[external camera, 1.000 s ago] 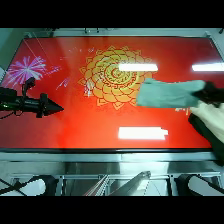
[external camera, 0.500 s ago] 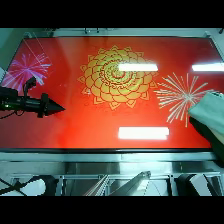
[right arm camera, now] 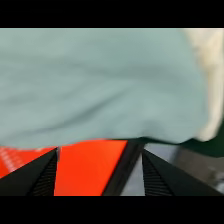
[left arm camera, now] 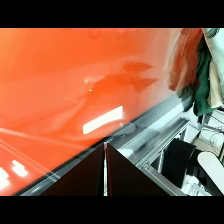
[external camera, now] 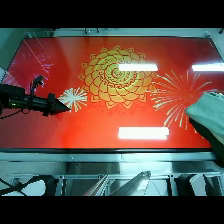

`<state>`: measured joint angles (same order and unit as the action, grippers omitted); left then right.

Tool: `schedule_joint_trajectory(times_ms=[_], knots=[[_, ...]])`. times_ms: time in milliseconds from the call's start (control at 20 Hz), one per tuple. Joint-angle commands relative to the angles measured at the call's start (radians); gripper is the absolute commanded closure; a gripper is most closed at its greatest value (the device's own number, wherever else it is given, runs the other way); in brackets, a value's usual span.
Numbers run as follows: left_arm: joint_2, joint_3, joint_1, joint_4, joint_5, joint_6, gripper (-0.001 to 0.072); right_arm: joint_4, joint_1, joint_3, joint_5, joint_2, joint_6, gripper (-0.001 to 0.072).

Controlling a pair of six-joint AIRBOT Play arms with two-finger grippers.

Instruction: Fold the shirts.

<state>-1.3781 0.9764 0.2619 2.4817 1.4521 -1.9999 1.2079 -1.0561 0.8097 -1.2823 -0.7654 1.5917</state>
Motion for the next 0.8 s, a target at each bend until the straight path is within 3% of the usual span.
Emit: schedule_joint_trajectory(times_ms=[0,50,250,350,500,750], knots=[[0.0,0.001,-0.003,0.001,-0.025,0.0,0.0674,-0.358,0.229,-0.004,-0.011,0.074,-0.066,0.041],[0.0,0.001,0.005,0.001,-0.036,0.0,0.0674,-0.395,0.345,-0.004,0.076,0.069,-0.066,0.0563],[0.0,0.001,0.036,0.0,-0.067,0.0,0.0675,-0.416,0.912,-0.003,0.437,-0.137,-0.097,0.0692],[0.0,0.001,0.042,0.0,-0.07,0.0,0.0674,-0.407,1.128,0.028,0.579,-0.32,-0.112,0.0693],[0.0,0.0,0.042,-0.001,-0.041,0.039,0.0674,-0.404,1.241,0.132,0.611,-0.544,-0.13,0.0694],[0.0,0.0,0.036,-0.001,-0.002,0.048,0.0673,-0.402,1.25,0.151,0.6,-0.575,-0.152,0.0693]])
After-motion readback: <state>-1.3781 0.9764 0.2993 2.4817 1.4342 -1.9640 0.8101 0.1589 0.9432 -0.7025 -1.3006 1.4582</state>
